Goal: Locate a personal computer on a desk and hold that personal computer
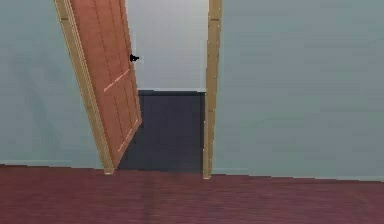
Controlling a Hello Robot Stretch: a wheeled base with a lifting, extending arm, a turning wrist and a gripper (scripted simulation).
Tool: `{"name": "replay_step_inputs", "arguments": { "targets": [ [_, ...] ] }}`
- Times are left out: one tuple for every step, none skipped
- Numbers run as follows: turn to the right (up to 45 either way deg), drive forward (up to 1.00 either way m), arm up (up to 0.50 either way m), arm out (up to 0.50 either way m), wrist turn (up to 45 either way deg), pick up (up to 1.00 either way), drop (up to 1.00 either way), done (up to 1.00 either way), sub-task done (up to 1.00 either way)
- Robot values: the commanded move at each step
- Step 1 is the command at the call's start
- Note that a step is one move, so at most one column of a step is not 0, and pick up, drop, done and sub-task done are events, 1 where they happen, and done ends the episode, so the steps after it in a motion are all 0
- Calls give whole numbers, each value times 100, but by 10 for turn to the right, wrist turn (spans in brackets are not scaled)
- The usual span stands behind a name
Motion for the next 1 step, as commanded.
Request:
{"name": "replay_step_inputs", "arguments": {
  "targets": [
    [-150,0,0,0,0,0,0,0,0]
  ]
}}
